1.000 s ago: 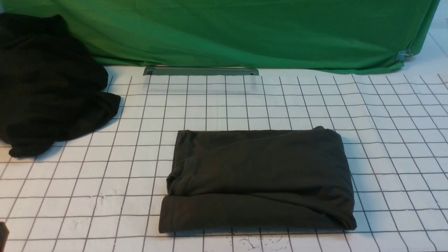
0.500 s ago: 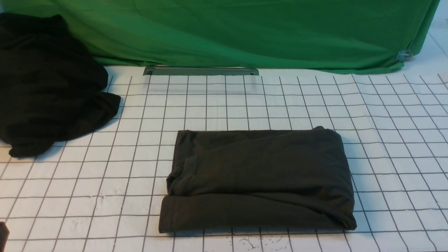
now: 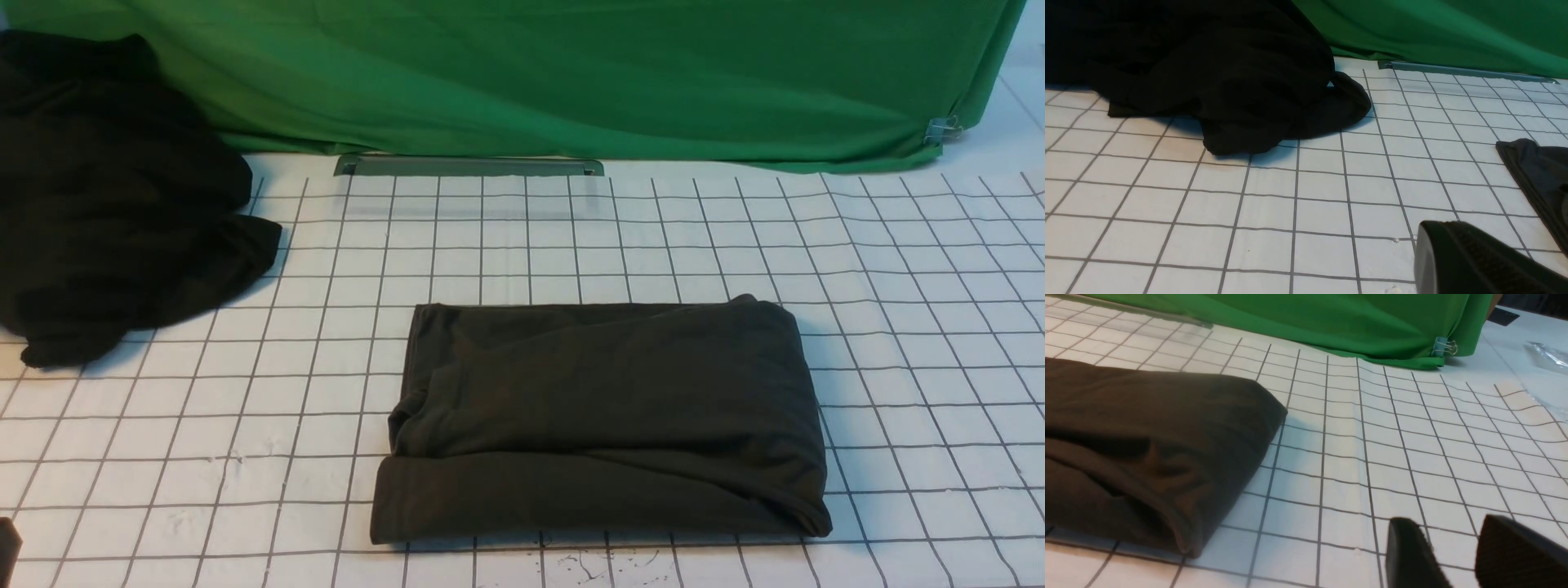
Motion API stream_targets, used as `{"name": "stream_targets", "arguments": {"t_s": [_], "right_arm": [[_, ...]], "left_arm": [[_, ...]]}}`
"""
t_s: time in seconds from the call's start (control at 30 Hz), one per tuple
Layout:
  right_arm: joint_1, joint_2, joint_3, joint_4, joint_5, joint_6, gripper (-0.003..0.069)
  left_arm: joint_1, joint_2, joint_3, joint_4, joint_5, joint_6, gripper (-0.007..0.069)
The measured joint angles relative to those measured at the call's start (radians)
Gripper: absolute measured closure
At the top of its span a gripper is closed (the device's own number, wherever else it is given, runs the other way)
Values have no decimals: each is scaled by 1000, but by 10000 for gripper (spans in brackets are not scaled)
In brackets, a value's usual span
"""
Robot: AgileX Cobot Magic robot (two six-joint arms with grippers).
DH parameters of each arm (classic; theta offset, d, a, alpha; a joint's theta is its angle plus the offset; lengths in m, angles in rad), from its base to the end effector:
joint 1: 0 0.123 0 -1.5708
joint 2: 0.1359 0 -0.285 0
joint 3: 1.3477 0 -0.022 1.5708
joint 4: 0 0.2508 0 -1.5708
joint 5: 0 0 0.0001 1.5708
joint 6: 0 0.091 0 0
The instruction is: Fold a long-sleeved shirt over a white checkered tablecloth.
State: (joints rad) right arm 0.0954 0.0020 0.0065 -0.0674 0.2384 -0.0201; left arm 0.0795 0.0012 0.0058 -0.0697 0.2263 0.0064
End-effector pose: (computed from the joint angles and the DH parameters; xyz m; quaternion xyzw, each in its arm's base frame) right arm 0.0557 0.0039 0.1893 -0.0636 0.7584 -0.0029 0.6486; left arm 0.0559 0.0030 0.1907 -0.0482 0.7551 0.0000 0.6538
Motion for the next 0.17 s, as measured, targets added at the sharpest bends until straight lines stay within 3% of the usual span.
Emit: {"name": "stream_targets", "arguments": {"t_s": [0.17], "right_arm": [[0, 0, 0, 0, -1, 0, 418]], "left_arm": [[0, 0, 0, 0, 0, 0, 619]]}}
